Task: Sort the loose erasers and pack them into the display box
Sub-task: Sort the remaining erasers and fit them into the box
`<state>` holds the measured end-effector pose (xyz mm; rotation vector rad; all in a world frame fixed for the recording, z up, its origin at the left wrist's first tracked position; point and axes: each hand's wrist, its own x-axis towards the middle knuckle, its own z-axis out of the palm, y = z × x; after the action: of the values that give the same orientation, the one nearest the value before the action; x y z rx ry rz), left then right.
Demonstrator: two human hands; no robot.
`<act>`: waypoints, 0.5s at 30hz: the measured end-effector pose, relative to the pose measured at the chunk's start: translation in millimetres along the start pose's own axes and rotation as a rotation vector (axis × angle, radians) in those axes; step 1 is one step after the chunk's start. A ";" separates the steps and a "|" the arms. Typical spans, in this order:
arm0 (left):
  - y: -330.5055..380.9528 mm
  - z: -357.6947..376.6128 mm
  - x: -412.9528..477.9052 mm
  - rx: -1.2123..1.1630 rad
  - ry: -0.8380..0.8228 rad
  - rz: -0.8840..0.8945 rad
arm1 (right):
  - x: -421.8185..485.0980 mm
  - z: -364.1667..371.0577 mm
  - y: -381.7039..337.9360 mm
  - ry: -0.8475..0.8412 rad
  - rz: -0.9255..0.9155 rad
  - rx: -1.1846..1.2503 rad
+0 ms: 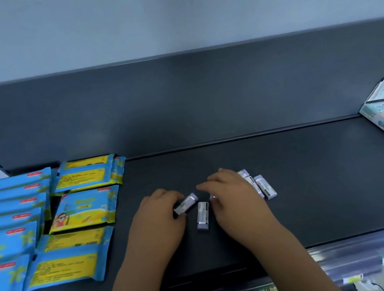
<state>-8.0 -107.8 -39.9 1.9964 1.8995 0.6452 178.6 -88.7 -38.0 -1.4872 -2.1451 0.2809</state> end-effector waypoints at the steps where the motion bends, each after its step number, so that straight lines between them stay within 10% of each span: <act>1: -1.3 0.3 -0.5 -0.010 0.006 0.001 | -1.2 2.5 -1.1 -0.001 -0.026 -0.001; 15: -18.8 10.0 -0.3 0.024 0.162 0.085 | -6.7 14.7 -9.1 -0.102 -0.127 -0.122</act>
<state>-18.8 -106.0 -58.1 2.1069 1.9288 0.8342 165.5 -96.6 -48.4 -1.4220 -2.3642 0.1872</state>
